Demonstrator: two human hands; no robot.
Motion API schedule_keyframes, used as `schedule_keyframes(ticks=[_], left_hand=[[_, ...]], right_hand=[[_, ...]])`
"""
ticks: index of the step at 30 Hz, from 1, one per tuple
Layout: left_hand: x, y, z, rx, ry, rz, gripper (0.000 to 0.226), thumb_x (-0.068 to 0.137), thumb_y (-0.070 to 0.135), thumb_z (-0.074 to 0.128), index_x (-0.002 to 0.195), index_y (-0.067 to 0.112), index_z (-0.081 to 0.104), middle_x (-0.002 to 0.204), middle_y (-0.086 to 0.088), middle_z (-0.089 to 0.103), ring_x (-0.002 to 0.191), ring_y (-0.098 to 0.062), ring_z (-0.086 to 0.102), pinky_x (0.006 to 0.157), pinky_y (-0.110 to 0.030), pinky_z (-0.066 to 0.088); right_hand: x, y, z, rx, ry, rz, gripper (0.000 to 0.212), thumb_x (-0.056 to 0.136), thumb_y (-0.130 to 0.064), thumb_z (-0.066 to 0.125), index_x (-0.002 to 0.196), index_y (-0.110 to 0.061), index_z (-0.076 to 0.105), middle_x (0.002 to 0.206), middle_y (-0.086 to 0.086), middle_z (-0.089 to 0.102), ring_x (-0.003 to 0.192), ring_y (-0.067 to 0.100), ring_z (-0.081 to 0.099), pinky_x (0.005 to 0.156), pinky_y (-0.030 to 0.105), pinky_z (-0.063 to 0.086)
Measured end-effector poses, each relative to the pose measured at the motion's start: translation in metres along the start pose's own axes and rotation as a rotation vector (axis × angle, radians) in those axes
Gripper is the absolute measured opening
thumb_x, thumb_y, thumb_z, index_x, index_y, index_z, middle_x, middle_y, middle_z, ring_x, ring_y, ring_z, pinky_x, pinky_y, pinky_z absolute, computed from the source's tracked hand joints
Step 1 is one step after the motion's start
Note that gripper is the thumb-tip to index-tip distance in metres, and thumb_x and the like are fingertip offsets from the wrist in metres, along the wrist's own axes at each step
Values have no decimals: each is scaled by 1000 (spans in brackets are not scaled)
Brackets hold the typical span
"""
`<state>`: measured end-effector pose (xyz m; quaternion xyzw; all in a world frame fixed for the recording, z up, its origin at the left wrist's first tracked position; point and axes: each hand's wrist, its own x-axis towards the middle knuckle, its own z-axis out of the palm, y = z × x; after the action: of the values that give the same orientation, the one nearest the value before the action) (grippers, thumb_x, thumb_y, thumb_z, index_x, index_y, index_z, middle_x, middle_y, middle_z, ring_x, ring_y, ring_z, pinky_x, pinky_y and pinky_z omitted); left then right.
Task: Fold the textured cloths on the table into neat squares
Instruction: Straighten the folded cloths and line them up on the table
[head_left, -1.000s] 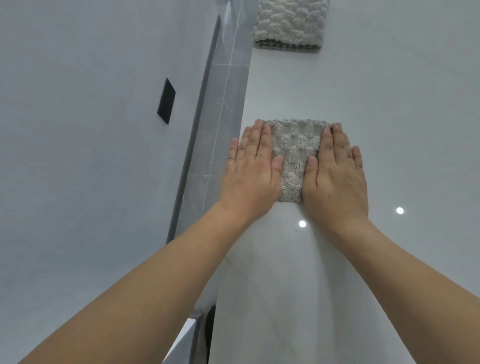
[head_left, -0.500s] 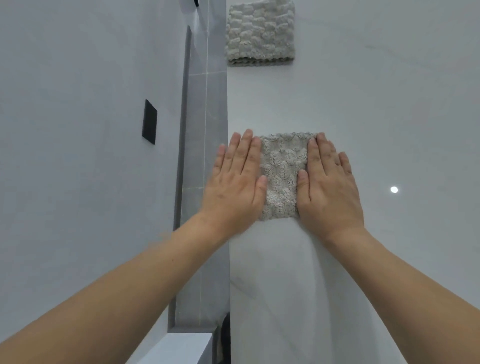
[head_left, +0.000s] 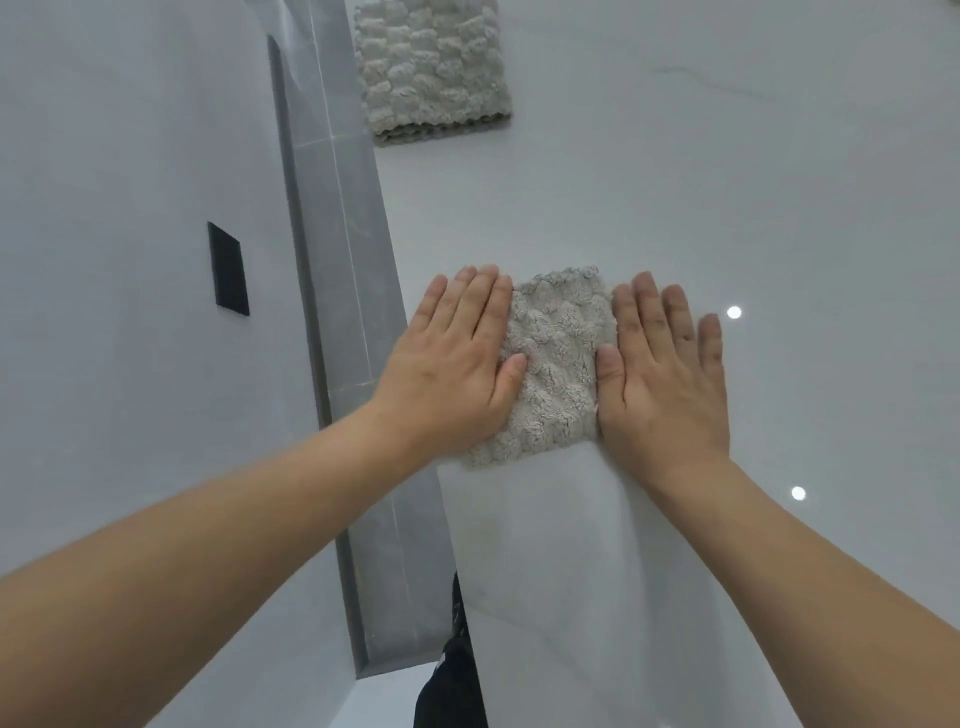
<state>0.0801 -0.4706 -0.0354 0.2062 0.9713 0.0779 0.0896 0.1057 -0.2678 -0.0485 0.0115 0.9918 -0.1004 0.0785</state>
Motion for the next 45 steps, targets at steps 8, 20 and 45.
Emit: schedule_keyframes(ticks=[8, 20, 45], left_hand=[[102, -42, -18, 105, -169, 634, 66, 102, 52, 16, 158, 17, 10, 165, -3, 7, 152, -19, 0, 124, -44, 5], [106, -39, -20, 123, -187, 622, 66, 101, 49, 19, 157, 14, 17, 164, -5, 13, 152, -22, 6, 122, -48, 10], [107, -44, -18, 50, -166, 665, 63, 102, 46, 22, 157, 14, 18, 165, -2, 12, 152, -18, 4, 123, -45, 7]], right_hand=[[0, 1, 3, 89, 114, 54, 61, 99, -38, 18, 152, -8, 26, 160, 8, 17, 149, 21, 11, 121, 43, 0], [2, 3, 4, 100, 121, 76, 61, 97, -33, 24, 150, -3, 29, 159, 13, 20, 148, 24, 13, 120, 47, 3], [1, 2, 5, 186, 236, 140, 55, 99, -30, 29, 147, -3, 36, 156, 12, 29, 146, 24, 23, 121, 40, 13]])
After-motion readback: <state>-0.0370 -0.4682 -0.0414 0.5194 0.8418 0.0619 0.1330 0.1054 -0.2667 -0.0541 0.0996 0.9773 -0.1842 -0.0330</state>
